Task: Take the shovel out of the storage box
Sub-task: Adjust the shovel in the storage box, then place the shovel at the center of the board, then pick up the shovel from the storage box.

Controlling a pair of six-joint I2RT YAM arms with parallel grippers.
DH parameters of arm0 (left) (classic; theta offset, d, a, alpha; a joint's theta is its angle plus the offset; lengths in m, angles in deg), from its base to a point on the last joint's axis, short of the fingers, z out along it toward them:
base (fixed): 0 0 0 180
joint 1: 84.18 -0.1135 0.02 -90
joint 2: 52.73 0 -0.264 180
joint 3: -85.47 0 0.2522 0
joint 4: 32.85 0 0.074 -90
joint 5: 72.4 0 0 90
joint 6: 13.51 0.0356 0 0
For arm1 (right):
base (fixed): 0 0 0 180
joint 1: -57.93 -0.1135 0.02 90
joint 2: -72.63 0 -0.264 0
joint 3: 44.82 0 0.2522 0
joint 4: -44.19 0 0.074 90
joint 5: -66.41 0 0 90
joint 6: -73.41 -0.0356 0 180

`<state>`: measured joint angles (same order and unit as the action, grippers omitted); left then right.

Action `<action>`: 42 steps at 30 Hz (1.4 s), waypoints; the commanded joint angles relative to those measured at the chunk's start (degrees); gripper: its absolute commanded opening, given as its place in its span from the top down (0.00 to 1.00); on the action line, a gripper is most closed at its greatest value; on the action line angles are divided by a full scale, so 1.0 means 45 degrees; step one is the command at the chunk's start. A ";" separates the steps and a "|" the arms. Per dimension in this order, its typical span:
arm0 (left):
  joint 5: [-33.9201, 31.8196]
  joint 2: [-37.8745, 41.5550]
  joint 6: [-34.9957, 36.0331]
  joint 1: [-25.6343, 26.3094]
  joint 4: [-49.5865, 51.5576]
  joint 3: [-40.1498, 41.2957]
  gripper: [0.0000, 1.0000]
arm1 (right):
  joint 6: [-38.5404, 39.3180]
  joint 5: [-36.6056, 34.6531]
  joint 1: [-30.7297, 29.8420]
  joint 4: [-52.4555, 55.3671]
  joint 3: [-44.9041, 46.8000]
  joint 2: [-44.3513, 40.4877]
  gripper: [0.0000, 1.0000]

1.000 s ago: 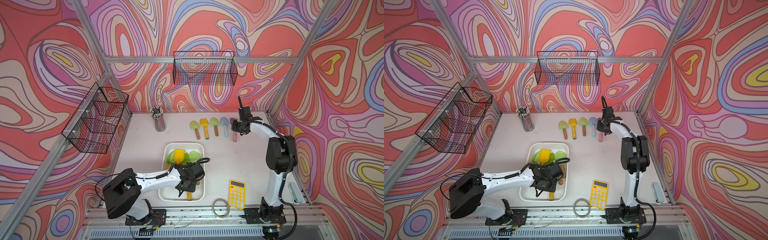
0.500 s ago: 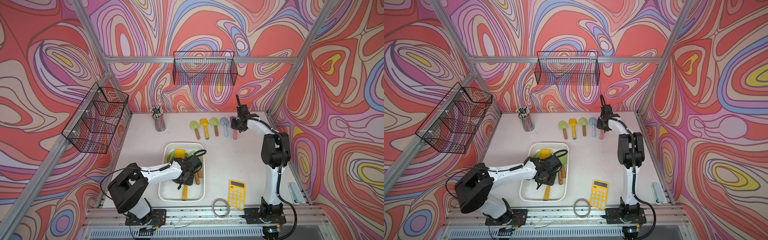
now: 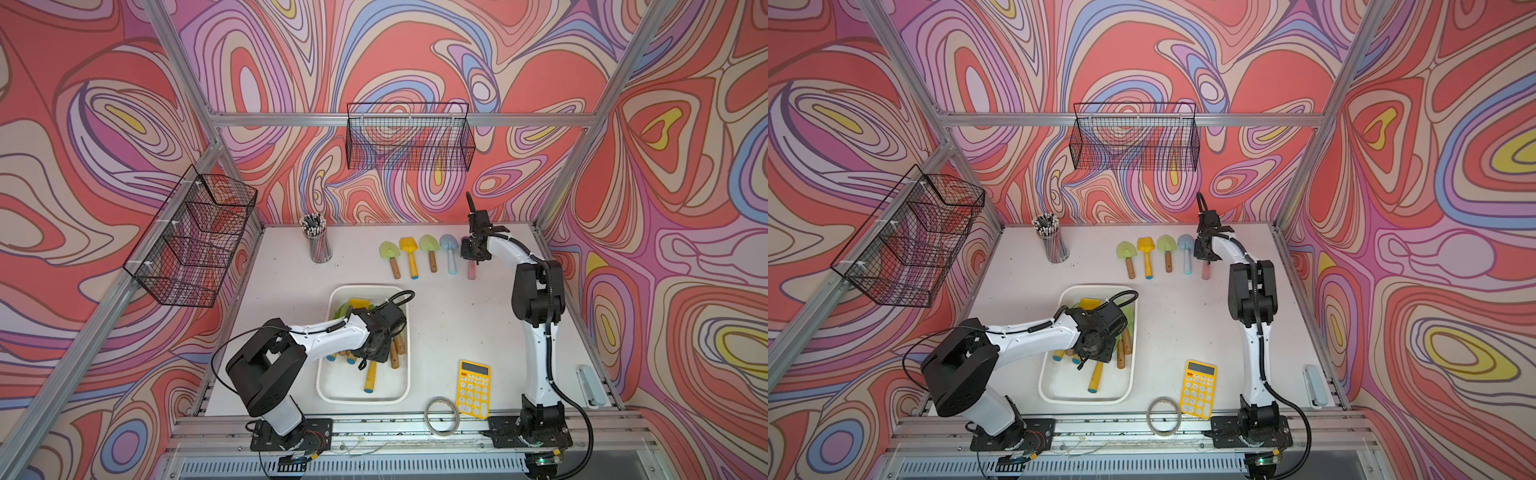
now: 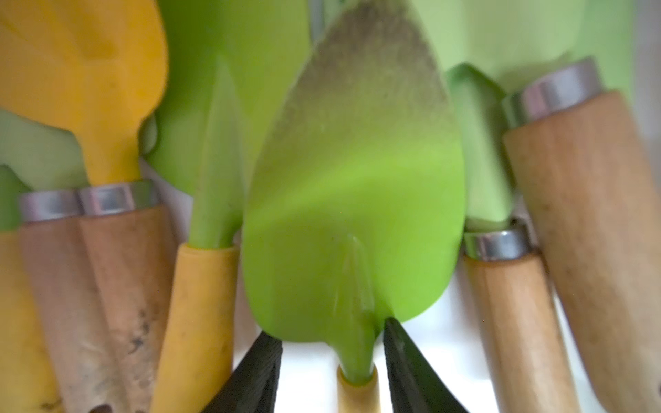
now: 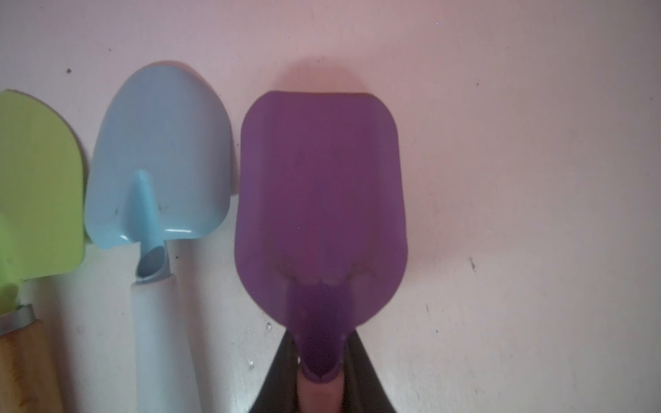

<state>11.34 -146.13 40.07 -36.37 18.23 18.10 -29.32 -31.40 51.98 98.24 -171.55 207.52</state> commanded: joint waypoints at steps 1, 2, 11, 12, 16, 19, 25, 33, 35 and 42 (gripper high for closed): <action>-0.0247 0.0474 0.0297 -0.0117 0.0171 -0.0220 0.46 | 0.0251 -0.0353 0.0078 0.0383 -0.0677 0.0444 0.86; -0.0112 0.0747 0.0234 -0.0106 0.0207 -0.0133 0.44 | 0.0271 -0.0360 0.0075 0.0410 -0.0780 0.0554 0.86; 0.0520 0.3666 -0.0741 0.0251 0.0706 0.0710 0.31 | 0.0397 -0.0518 0.0096 0.0615 -0.1601 0.1344 0.86; 0.0525 0.3902 -0.0851 0.0336 0.0847 0.0757 0.30 | 0.0426 -0.0542 0.0095 0.0681 -0.1749 0.1469 0.86; 0.0368 0.4681 -0.1176 0.0725 0.1393 0.0929 0.30 | 0.0538 -0.0624 0.0095 0.0871 -0.2295 0.1888 0.85; 0.0289 0.5003 -0.1535 0.1162 0.1785 0.1209 0.30 | 0.0564 -0.0598 0.0104 0.1092 -0.2686 0.2196 0.82; -0.0023 0.5135 -0.2545 0.2276 0.2224 0.1984 0.31 | 0.0506 -0.0372 0.0117 0.0730 -0.2106 0.1609 0.57; -0.0201 0.4968 -0.3641 0.3255 0.2097 0.2792 0.34 | 0.0089 -0.0001 0.0113 -0.0228 -0.0301 -0.0940 0.47; -0.0172 0.4801 -0.3718 0.3301 0.1848 0.2944 0.36 | -0.0127 0.0103 0.0120 -0.0559 0.0485 -0.1779 0.47; -0.0437 0.4031 -0.3839 0.3359 0.0848 0.2952 0.41 | -0.0944 0.0733 0.0099 -0.1953 0.3496 -0.4354 0.49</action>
<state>11.32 -126.77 24.57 -21.53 24.14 31.04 -31.29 -29.83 52.28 92.51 -159.73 190.64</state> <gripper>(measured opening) 0.604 0.514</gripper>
